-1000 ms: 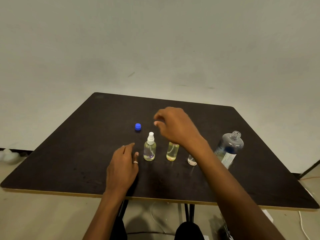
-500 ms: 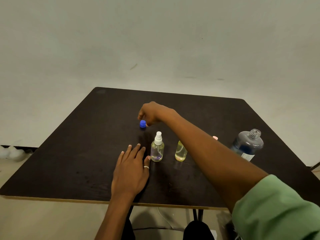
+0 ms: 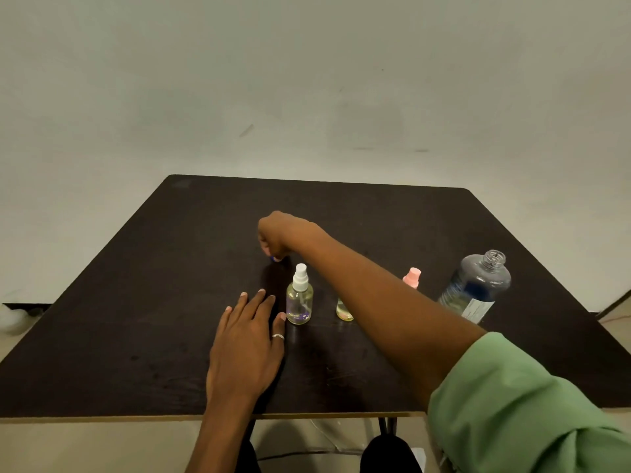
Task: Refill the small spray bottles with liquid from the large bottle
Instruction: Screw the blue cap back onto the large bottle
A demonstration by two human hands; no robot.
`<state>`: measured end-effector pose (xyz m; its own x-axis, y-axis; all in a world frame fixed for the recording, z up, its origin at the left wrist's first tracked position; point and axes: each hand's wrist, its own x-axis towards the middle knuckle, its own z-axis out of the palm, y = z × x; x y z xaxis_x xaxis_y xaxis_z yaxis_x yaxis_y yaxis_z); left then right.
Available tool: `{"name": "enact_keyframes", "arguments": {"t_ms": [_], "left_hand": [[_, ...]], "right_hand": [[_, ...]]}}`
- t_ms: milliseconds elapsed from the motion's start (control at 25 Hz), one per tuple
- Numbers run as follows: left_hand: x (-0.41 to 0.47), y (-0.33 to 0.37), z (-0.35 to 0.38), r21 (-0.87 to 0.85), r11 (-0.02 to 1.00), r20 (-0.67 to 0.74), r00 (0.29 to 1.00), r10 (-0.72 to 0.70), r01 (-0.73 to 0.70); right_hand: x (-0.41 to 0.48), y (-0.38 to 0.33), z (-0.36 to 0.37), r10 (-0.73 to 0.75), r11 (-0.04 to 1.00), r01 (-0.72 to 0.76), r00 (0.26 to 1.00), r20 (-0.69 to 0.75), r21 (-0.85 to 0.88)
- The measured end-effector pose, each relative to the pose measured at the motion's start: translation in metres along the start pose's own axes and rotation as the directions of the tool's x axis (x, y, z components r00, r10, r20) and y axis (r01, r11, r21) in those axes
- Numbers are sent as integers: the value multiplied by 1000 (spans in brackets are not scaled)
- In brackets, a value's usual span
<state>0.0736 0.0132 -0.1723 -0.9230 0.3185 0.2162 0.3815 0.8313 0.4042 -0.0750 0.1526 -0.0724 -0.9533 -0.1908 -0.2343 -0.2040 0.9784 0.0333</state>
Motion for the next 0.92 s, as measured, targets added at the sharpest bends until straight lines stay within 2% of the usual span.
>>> {"name": "enact_keyframes", "arguments": {"t_ms": [240, 520, 760, 840, 920], "left_hand": [[1, 1, 0, -8, 1000, -3, 1000, 2, -2], [1, 0, 1, -19, 1000, -17, 1000, 5, -6], [3, -1, 2, -23, 1000, -17, 1000, 10, -11], [-2, 2, -1, -110, 994, -62, 998, -13, 6], [-13, 12, -9, -236, 971, -214, 974, -77, 25]], "right_hand": [[-9, 3, -6, -30, 999, 30, 1000, 4, 16], [-77, 1, -40, 10, 969, 68, 950, -311, 238], [-195, 25, -47, 91, 906, 125, 876, -473, 405], [-234, 43, -49, 157, 899, 79, 859, -487, 430], [-269, 64, -54, 234, 891, 23, 834, -500, 454]]}}
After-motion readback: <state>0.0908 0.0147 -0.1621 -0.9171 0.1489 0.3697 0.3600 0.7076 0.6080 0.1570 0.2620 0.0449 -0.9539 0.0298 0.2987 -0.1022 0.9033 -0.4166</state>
